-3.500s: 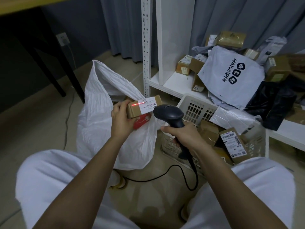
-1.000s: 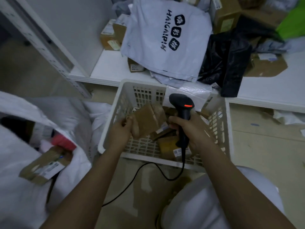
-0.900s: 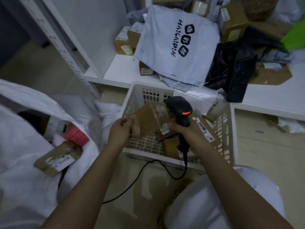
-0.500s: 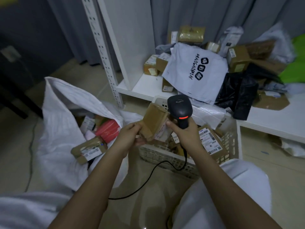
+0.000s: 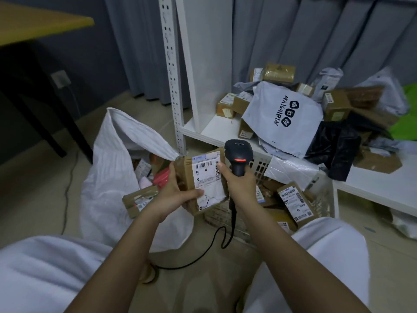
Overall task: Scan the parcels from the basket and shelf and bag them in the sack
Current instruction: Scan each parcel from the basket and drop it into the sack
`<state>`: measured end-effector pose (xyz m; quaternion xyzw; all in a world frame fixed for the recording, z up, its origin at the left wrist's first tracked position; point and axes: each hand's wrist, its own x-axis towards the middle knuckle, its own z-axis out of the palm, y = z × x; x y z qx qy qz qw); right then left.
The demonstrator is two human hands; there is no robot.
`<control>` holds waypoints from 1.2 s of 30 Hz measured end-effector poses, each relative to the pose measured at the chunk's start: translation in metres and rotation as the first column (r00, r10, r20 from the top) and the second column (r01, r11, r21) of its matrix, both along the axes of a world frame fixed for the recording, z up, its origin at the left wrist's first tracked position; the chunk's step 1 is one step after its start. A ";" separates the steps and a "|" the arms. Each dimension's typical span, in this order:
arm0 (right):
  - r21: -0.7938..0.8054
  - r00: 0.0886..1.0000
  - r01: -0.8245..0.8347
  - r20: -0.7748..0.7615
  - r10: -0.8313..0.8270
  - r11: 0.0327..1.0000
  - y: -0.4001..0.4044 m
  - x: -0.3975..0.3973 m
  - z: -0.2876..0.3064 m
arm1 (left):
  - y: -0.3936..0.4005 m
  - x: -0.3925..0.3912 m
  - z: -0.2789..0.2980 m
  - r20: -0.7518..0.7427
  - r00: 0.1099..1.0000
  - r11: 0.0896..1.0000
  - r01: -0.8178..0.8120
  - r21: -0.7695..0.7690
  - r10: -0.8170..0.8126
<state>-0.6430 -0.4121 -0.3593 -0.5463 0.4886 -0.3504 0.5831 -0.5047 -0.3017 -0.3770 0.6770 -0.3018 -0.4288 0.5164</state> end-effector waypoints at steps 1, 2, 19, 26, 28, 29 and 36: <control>0.034 1.000 -0.022 0.001 0.022 0.999 0.001 0.002 0.001 | 0.002 0.005 -0.001 0.032 0.999 1.000 -0.009 -0.005 0.009; 0.066 0.999 -0.051 0.001 0.051 0.997 0.002 0.003 0.004 | 0.005 0.010 -0.003 0.051 0.998 0.999 -0.036 -0.008 0.036; 0.166 0.866 -0.432 -0.198 0.460 0.886 0.037 -0.008 0.026 | 0.024 0.067 -0.027 0.168 0.932 0.938 -0.336 0.081 0.320; 0.259 0.854 -0.455 -0.143 0.500 0.852 0.038 0.004 0.020 | 0.028 0.076 -0.039 0.120 0.922 0.924 -0.377 0.059 0.369; 0.279 0.847 -0.459 -0.149 0.510 0.844 0.037 0.010 0.017 | 0.030 0.078 -0.040 0.103 0.922 0.926 -0.377 0.035 0.372; 0.284 0.844 -0.464 -0.146 0.517 0.839 0.038 0.013 0.015 | 0.031 0.079 -0.040 0.100 0.922 0.925 -0.378 0.026 0.374; 0.293 0.925 -0.336 -0.075 0.372 0.895 0.031 0.049 -0.008 | 0.056 0.103 -0.064 0.108 0.795 0.798 -0.602 0.023 0.596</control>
